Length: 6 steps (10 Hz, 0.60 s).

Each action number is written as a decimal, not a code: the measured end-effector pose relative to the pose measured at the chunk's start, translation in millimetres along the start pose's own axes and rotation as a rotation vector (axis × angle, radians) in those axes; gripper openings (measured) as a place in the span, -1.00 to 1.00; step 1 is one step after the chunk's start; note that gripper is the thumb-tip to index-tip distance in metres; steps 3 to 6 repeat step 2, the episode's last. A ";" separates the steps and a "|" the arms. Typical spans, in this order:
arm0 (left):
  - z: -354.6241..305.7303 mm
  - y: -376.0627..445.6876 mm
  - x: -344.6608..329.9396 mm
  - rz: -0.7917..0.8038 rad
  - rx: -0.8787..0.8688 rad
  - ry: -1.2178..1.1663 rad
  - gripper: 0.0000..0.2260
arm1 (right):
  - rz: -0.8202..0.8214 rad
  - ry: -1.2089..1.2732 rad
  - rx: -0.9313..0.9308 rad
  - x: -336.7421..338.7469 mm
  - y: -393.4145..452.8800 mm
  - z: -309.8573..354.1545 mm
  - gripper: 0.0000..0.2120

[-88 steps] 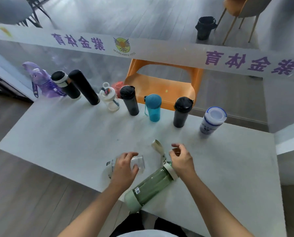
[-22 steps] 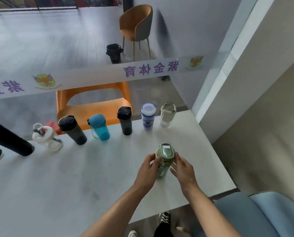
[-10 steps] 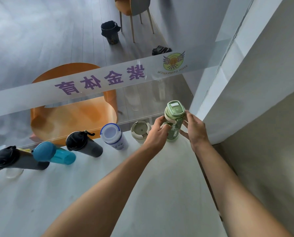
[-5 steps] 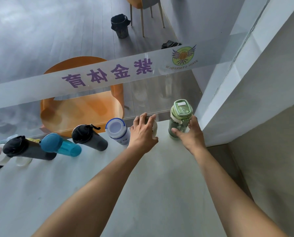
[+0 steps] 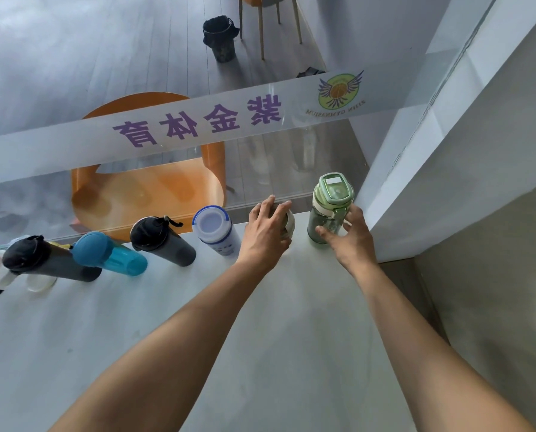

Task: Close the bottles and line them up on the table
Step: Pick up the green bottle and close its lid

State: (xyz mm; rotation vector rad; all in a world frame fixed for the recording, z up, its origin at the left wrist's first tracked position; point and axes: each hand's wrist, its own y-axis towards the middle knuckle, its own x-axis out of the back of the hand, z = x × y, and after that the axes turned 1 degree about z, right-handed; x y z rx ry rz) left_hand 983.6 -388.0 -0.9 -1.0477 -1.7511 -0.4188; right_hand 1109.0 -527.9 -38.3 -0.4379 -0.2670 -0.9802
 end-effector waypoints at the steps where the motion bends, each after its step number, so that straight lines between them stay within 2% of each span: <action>1: 0.2 -11.6 10.0 -0.022 -0.035 0.040 -0.28 | -0.053 -0.018 -0.094 -1.5 -11.8 -2.4 -0.28; 2: 0.9 -25.9 14.5 -0.093 -0.084 0.041 -0.34 | -0.098 -0.001 -0.158 -4.2 -26.9 -5.9 -0.36; 6: 0.9 -25.9 14.5 -0.093 -0.084 0.041 -0.34 | -0.098 -0.001 -0.158 -4.2 -26.9 -5.9 -0.36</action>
